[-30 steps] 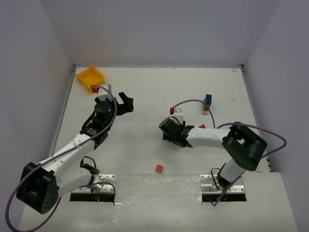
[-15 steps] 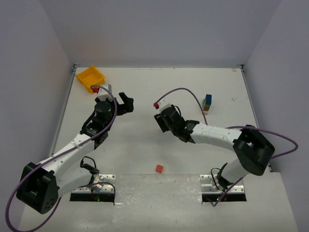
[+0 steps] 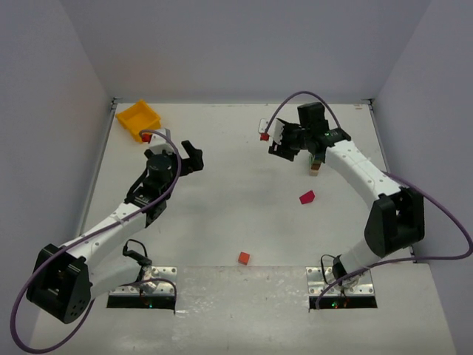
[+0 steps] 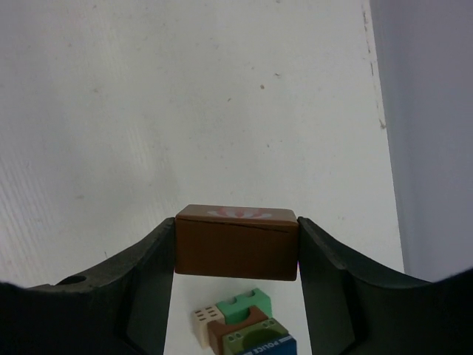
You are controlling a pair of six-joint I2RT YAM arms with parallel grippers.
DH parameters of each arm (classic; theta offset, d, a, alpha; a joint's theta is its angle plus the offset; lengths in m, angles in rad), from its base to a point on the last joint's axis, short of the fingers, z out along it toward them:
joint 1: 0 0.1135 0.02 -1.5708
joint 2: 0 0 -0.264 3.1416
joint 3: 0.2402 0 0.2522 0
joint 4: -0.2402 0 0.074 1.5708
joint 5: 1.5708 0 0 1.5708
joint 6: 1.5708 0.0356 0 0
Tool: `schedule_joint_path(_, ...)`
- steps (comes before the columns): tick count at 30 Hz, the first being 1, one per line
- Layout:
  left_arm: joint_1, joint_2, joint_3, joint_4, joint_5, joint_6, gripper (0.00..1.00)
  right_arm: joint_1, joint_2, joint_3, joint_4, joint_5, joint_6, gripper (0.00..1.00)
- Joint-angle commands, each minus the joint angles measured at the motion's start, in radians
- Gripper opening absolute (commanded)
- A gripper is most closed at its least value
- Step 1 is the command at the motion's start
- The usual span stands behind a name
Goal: Build the wood block tower
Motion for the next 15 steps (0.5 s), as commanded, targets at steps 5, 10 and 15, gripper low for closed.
schedule_joint_path(5, 0.003, 0.05, 0.032, 0.067, -0.012, 0.034, 1.0, -0.255, 0.164, 0.334, -0.538, -0.209, -0.425, 0.31)
schedule_joint_path(10, 0.003, 0.071, 0.04, 0.08, -0.016, 0.047, 1.0, -0.354, 0.262, 0.49, -0.708, -0.264, -0.541, 0.33)
schedule_joint_path(15, 0.003, 0.108, 0.055, 0.084, -0.004, 0.059, 1.0, -0.389, 0.345, 0.592, -0.812, -0.227, -0.577, 0.33)
